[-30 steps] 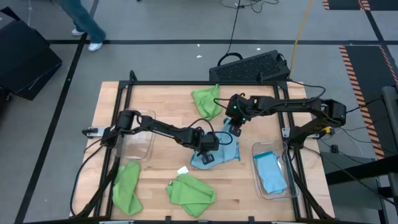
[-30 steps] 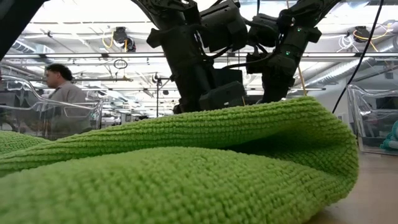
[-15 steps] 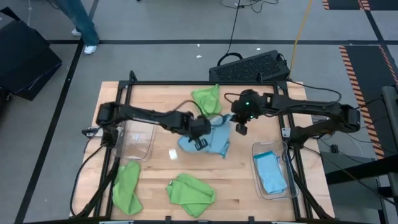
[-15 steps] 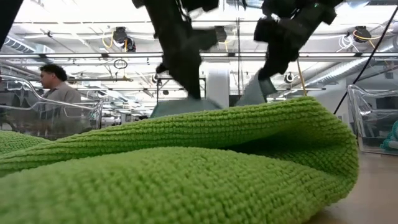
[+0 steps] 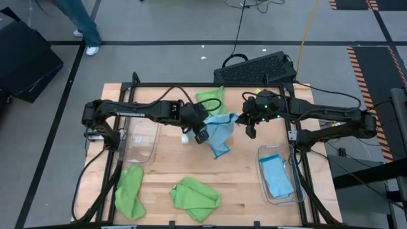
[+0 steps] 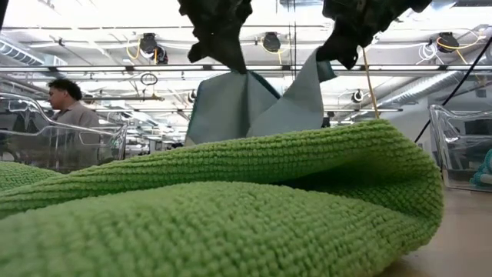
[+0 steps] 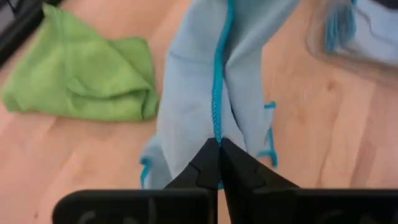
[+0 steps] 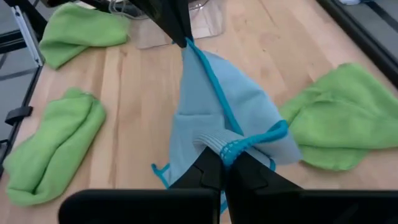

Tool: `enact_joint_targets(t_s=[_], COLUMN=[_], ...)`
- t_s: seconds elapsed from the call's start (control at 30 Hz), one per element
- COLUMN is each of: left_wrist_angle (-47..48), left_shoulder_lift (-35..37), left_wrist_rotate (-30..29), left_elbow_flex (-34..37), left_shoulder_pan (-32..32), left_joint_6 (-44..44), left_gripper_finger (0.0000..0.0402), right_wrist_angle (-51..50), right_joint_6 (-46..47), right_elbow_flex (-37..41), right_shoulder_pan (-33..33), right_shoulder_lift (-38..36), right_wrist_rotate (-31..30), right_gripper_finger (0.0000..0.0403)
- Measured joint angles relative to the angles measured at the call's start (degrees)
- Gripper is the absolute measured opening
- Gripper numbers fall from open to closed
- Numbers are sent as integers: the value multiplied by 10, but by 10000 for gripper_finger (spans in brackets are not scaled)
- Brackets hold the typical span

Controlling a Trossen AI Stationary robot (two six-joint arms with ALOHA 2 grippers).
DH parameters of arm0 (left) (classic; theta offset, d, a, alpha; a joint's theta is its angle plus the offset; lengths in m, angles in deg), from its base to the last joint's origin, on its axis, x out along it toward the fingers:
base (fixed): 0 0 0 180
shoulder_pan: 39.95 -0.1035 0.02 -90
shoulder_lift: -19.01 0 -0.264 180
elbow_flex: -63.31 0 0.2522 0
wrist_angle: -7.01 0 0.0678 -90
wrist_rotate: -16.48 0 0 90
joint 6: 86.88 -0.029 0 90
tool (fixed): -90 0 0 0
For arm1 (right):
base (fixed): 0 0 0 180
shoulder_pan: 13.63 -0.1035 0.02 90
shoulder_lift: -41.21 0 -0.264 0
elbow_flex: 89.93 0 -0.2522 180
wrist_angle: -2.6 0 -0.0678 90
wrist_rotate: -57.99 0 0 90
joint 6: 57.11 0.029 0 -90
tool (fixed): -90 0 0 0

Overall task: Sort microfiber towel by color & place in baskets
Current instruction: Fold the blue microfiber towel

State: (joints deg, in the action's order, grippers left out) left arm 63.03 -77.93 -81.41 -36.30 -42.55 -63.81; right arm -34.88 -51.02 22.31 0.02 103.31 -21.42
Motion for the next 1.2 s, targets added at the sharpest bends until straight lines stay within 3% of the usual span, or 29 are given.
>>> enact_joint_targets(t_s=[0.43, 0.63, 0.9, 1.2], left_wrist_angle=[42, 38, 5, 31], left_shoulder_lift=[-131, -163, -162, -164], left_wrist_rotate=[79, 77, 47, 39], left_elbow_flex=[0, 0, 0, 0], left_shoulder_pan=[59, 80, 86, 49], left_joint_6=[22, 59, 29, 21], left_gripper_finger=[6, 57, 129, 108], right_wrist_angle=[-1, -32, -27, -16], right_joint_6=[12, 3, 3, 13], right_elbow_flex=[0, 0, 0, 0], right_shoulder_pan=[-57, -99, -117, -119], right_shoulder_lift=[112, 163, 188, 187], right_wrist_rotate=[0, 0, 0, 0], right_gripper_finger=[0, 0, 0, 0])
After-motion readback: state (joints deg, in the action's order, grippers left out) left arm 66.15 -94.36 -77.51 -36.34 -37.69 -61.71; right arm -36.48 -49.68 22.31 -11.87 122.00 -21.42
